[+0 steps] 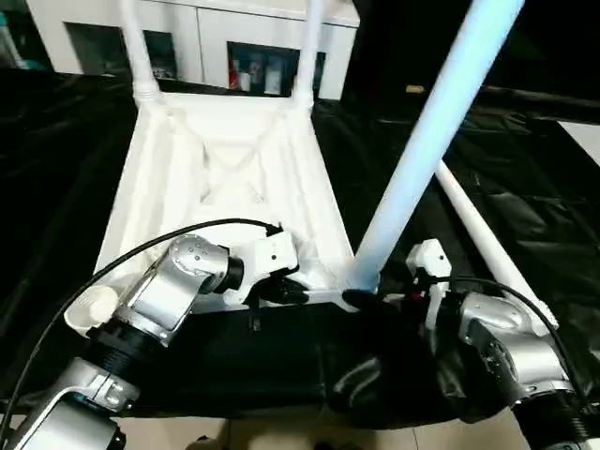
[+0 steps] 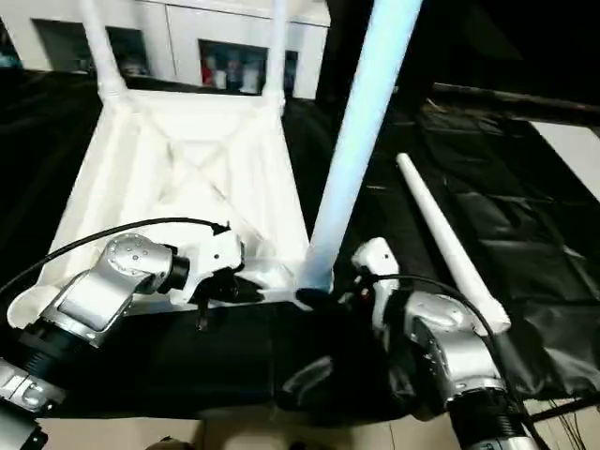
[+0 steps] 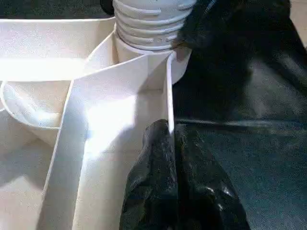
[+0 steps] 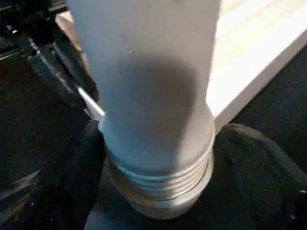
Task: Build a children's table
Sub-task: Rotate leg to tighten
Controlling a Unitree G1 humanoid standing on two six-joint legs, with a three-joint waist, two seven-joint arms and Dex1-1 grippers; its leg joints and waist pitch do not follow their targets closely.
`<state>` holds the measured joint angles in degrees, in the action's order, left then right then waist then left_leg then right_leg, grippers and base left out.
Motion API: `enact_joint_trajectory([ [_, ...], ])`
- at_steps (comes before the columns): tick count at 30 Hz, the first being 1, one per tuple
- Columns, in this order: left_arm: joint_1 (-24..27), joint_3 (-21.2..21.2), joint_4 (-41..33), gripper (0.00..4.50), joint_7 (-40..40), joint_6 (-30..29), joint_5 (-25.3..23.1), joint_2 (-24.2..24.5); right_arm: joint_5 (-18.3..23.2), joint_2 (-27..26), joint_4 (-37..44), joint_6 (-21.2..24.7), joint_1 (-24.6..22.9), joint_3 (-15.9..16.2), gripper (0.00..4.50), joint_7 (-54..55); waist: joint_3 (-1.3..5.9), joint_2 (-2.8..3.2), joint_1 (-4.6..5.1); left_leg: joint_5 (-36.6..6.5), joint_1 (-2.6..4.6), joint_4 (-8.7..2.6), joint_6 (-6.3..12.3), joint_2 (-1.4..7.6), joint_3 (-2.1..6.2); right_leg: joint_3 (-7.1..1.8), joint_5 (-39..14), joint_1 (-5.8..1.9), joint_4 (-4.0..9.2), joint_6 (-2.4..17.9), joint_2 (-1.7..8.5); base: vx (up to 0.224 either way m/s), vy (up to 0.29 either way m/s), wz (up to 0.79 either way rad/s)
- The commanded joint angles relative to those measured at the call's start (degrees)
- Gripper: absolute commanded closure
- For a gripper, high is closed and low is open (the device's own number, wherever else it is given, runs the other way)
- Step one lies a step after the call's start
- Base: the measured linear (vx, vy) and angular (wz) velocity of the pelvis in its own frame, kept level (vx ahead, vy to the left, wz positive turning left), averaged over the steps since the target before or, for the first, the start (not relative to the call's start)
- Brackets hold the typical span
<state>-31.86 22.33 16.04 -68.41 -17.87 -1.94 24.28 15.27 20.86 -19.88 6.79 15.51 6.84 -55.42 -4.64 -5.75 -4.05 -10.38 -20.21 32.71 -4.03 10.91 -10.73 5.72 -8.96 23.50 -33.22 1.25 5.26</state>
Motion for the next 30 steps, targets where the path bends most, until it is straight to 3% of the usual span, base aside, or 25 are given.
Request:
enact_joint_trajectory([
  [1,0.9,1.2,-1.6,4.5,-2.1,1.1,2.5,-1.3,-0.6,0.0,1.3,-0.2,-0.1,0.7,0.55,-0.5,3.85,0.31,-0.27,-9.2,0.17,-3.6,3.88,2.8,0.87,-3.46,-16.4,-2.96,3.22,10.5,4.05,0.0,0.0,0.0],
  [6,0.6,1.5,-1.7,4.5,-2.9,1.2,2.3,-1.2,-0.7,-0.6,0.9,-0.2,0.6,0.8,0.55,-0.4,3.96,0.11,-0.66,-7.8,0.27,-3.52,3.58,2.84,0.74,-3.51,-13.6,-3.04,2.86,11.0,3.83,0.0,0.0,0.0],
  [9,0.3,1.6,-1.1,4.5,-3.1,1.7,2.0,-1.1,-0.5,-1.0,0.7,-0.7,0.8,0.7,0.72,-0.4,4.04,0.09,-0.84,-7.4,0.26,-3.45,3.71,2.77,0.7,-3.51,-12.7,-3.17,2.73,11.4,3.84,0.0,0.0,0.0],
  [10,0.0,1.8,-0.5,4.5,-3.0,2.0,1.8,-1.1,-0.6,-1.2,0.3,-1.0,1.0,0.9,0.72,-0.5,4.04,0.39,-0.9,-7.5,0.27,-3.47,3.63,2.78,0.74,-3.52,-12.6,-3.18,2.68,11.5,3.88,0.0,0.0,0.0],
  [12,-0.1,1.8,-0.2,4.5,-3.0,2.1,1.7,-1.1,-0.6,-1.3,0.0,-1.2,1.1,1.0,0.98,-0.6,4.01,0.22,-0.84,-8.2,0.26,-3.48,3.4,2.76,0.72,-3.51,-13.5,-3.17,2.83,11.3,3.87,0.0,0.0,0.0],
  [13,-0.1,1.8,-0.1,4.5,-3.2,2.2,1.6,-1.1,-1.0,-1.6,-0.8,-1.9,1.3,1.2,1.06,-0.6,4.14,1.17,-0.93,-8.7,0.42,-3.53,2.98,2.82,0.8,-3.53,-13.2,-3.12,2.85,11.6,3.89,0.0,0.0,0.0],
  [15,0.0,2.0,-0.3,4.5,-3.7,2.1,1.7,-1.2,-1.0,-1.7,-0.9,-2.1,1.3,1.2,1.09,-0.6,4.25,0.68,-0.91,-8.7,0.33,-3.46,2.8,2.77,0.77,-3.5,-12.2,-3.34,2.69,11.9,3.78,0.0,0.0,0.0],
  [17,-0.2,2.0,0.0,4.5,-3.7,2.2,1.6,-1.3,-0.8,-1.8,-0.8,-2.1,1.3,1.1,1.44,-0.7,4.24,0.75,-0.97,-8.4,0.33,-3.45,2.79,2.79,0.77,-3.52,-11.6,-3.33,2.57,12.1,3.76,0.0,0.0,0.0],
  [21,-0.6,2.1,1.4,4.5,-3.4,2.9,1.1,-1.5,-0.7,-2.0,-1.0,-2.6,1.0,1.2,1.54,-1.2,4.2,1.06,-0.96,-9.1,0.4,-3.43,2.58,2.72,0.73,-3.54,-11.6,-3.26,2.67,12.2,3.71,0.0,0.0,0.0],
  [28,-0.3,2.5,1.3,4.5,-3.1,2.5,0.7,-1.7,-1.4,-2.6,-1.8,-3.6,0.0,1.0,1.71,0.2,4.19,1.03,-1.04,-9.9,0.38,-3.44,2.31,2.77,0.82,-3.56,-11.9,-3.31,2.58,12.3,3.74,0.0,0.0,0.0],
  [30,-0.2,1.9,2.1,4.5,-0.9,2.0,0.3,-2.6,-1.7,-4.3,-3.5,-3.5,0.1,-0.5,1.71,4.6,4.11,1.04,-0.94,-10.5,0.32,-3.46,2.11,2.77,0.82,-3.59,-13.0,-3.25,2.69,12.1,3.79,0.0,0.0,0.0],
])
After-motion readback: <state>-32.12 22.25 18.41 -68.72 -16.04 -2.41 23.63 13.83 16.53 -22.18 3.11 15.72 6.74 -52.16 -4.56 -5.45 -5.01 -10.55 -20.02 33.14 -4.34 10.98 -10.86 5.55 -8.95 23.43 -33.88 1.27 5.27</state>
